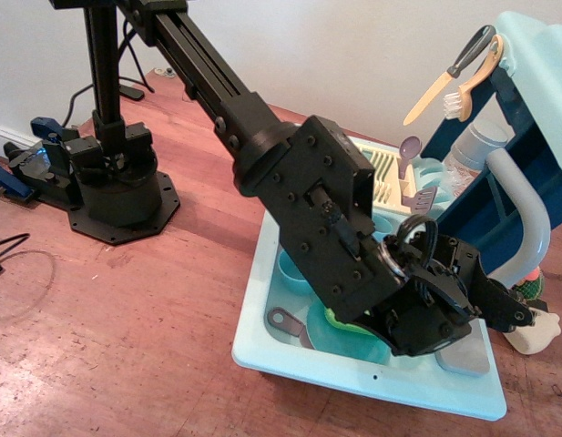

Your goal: Turn lever vertical to front

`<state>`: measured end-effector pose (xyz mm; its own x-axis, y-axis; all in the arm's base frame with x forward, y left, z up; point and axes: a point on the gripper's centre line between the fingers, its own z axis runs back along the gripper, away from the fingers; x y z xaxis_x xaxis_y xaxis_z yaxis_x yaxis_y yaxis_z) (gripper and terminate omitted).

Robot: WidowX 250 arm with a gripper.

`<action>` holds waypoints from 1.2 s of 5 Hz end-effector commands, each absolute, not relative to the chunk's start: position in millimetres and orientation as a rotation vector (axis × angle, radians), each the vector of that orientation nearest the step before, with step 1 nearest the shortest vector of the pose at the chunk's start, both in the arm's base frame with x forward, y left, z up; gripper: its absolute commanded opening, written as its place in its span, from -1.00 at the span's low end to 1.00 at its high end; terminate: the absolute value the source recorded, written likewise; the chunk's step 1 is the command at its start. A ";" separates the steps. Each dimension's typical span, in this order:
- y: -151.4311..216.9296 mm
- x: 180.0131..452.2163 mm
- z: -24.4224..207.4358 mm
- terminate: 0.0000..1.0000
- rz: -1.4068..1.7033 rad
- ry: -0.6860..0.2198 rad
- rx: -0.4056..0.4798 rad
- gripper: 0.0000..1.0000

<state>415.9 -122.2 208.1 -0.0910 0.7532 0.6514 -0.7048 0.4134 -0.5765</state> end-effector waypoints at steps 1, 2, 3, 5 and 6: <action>-122.2 415.9 208.1 -1.00 1.218 -1.132 -0.054 1.00; -123.5 421.8 207.1 -1.00 1.206 -1.123 -0.039 1.00; -123.7 422.1 205.3 -1.00 1.209 -1.118 -0.019 1.00; -116.6 419.6 199.6 -1.00 1.366 -1.083 0.017 1.00; -104.7 417.2 199.5 -1.00 1.542 -1.030 0.065 1.00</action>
<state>417.8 -105.1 177.9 -0.2902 0.7525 0.5912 -0.8679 0.0534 -0.4939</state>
